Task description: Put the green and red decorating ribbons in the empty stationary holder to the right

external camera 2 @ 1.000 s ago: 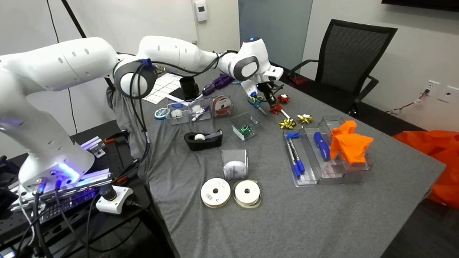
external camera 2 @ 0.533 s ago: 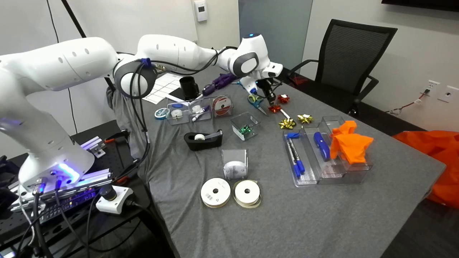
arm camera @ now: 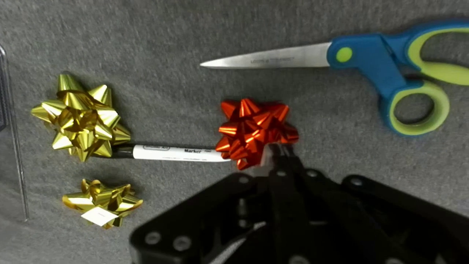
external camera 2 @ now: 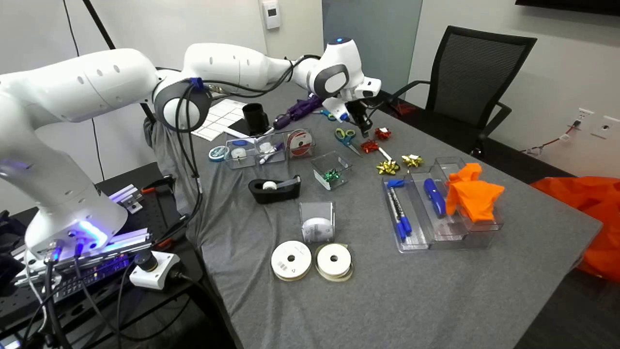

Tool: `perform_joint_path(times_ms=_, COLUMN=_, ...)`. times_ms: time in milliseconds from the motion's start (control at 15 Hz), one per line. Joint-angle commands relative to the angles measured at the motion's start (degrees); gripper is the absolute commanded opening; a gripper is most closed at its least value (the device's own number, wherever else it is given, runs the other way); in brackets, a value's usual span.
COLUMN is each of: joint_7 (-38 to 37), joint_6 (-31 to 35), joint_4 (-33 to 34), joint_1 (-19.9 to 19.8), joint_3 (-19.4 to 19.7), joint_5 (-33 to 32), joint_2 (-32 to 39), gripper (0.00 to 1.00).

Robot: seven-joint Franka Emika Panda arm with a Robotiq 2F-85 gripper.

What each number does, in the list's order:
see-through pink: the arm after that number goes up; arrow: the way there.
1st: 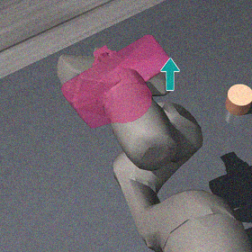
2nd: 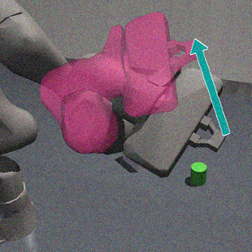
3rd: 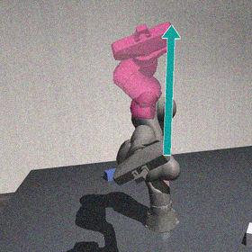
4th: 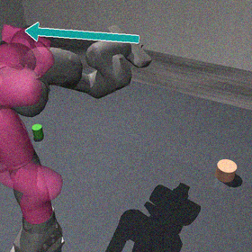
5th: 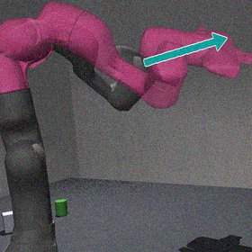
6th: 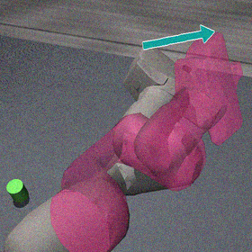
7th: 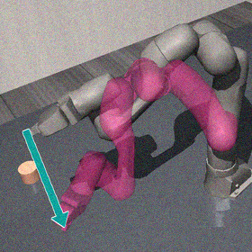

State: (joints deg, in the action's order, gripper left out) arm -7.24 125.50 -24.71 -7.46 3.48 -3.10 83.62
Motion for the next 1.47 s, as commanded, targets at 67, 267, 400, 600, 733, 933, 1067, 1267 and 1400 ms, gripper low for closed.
perform_joint_path(times_ms=67, joint_7=3.64, joint_6=-2.17, joint_4=-0.58, joint_1=-0.79, joint_3=-1.27, joint_5=0.68, joint_2=-1.43, gripper=0.33)
perform_joint_path(times_ms=267, joint_7=2.66, joint_6=-2.80, joint_4=-0.64, joint_1=-1.29, joint_3=-1.18, joint_5=0.88, joint_2=-2.06, gripper=0.54)
perform_joint_path(times_ms=400, joint_7=1.45, joint_6=-3.61, joint_4=-0.75, joint_1=-1.69, joint_3=-0.69, joint_5=0.71, joint_2=-2.47, gripper=0.68)
perform_joint_path(times_ms=600, joint_7=0.76, joint_6=-2.06, joint_4=0.18, joint_1=-1.52, joint_3=-0.27, joint_5=0.05, joint_2=-1.11, gripper=0.63)
perform_joint_path(times_ms=733, joint_7=0.73, joint_6=-2.38, joint_4=0.18, joint_1=-1.79, joint_3=-0.27, joint_5=0.05, joint_2=-1.33, gripper=0.75)
perform_joint_path(times_ms=933, joint_7=0.67, joint_6=-2.50, joint_4=0.18, joint_1=-1.78, joint_3=-0.27, joint_5=0.05, joint_2=-1.48, gripper=0.94)
perform_joint_path(times_ms=1067, joint_7=1.25, joint_6=-1.93, joint_4=0.02, joint_1=-2.16, joint_3=-0.80, joint_5=0.51, joint_2=-1.13, gripper=0.99)
perform_joint_path(times_ms=1267, joint_7=2.17, joint_6=-1.80, joint_4=-0.36, joint_1=-2.80, joint_3=-1.67, joint_5=1.34, joint_2=-0.65, gripper=1.00)
perform_joint_path(times_ms=1400, joint_7=2.72, joint_6=-1.54, joint_4=-0.43, joint_1=-3.21, joint_3=-2.35, joint_5=2.14, joint_2=-0.14, gripper=1.00)
